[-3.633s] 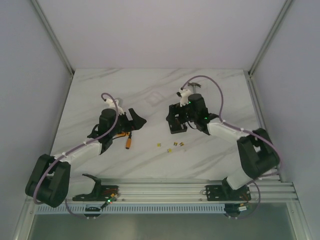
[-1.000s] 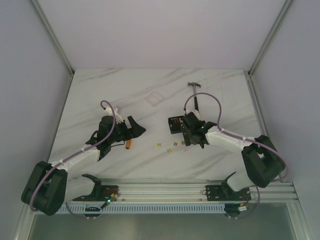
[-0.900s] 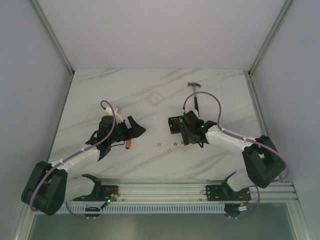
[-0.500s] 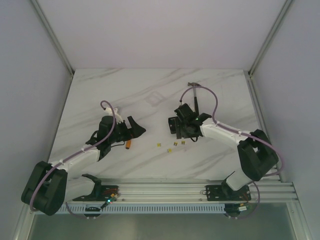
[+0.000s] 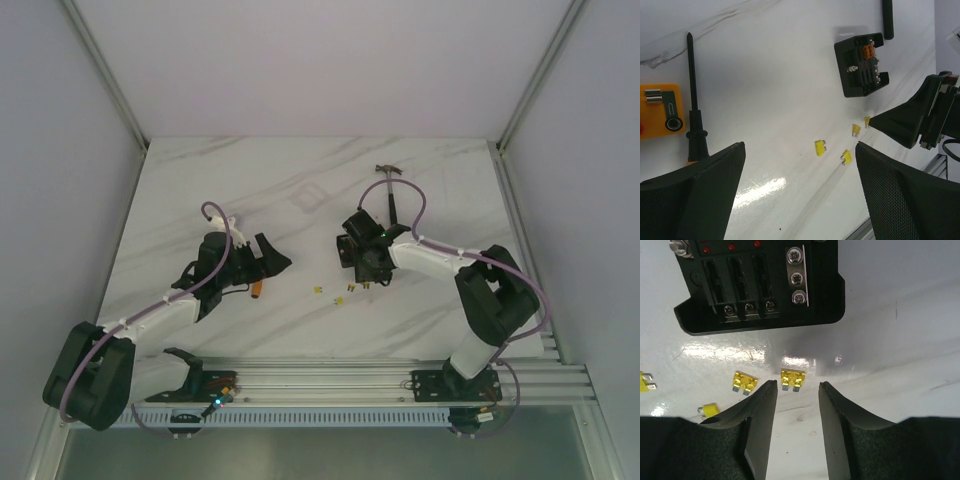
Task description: Snap on the fuse box
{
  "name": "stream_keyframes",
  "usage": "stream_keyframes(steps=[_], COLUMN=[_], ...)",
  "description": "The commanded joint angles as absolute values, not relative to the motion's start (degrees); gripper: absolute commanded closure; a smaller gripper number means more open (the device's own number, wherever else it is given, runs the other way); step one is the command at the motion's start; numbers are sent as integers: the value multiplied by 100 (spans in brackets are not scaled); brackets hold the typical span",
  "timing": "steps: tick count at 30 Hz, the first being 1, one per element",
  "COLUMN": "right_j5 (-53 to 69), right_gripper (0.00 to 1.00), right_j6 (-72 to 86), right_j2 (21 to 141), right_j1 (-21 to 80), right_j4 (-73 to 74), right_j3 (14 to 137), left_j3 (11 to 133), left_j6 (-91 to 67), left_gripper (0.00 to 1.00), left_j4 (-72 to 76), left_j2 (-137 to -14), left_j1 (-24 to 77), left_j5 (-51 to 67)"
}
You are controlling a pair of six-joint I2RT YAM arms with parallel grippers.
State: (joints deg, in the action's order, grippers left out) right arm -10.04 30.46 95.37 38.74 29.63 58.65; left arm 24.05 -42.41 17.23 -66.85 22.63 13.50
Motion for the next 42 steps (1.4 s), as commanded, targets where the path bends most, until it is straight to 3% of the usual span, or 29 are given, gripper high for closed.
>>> stream_keyframes(steps=[1, 26, 42], right_j5=[-908, -872, -1272], right_gripper=[57, 66, 76], right_j6=[3173, 3212, 3252], right_j2=[9721, 10090, 9203], right_j1=[3903, 3928, 4199], right_j4=[3032, 2821, 2272], right_j3=[6038, 5923, 5886], left_j3=[2583, 2720, 2720], left_j6=[-4269, -4338, -4276], left_gripper=[0, 0, 0], left_j4=[1644, 1636, 2171], left_j2=[-6733, -6829, -6768], left_j1=[2293, 2294, 2771], left_j5=[1420, 1618, 1473])
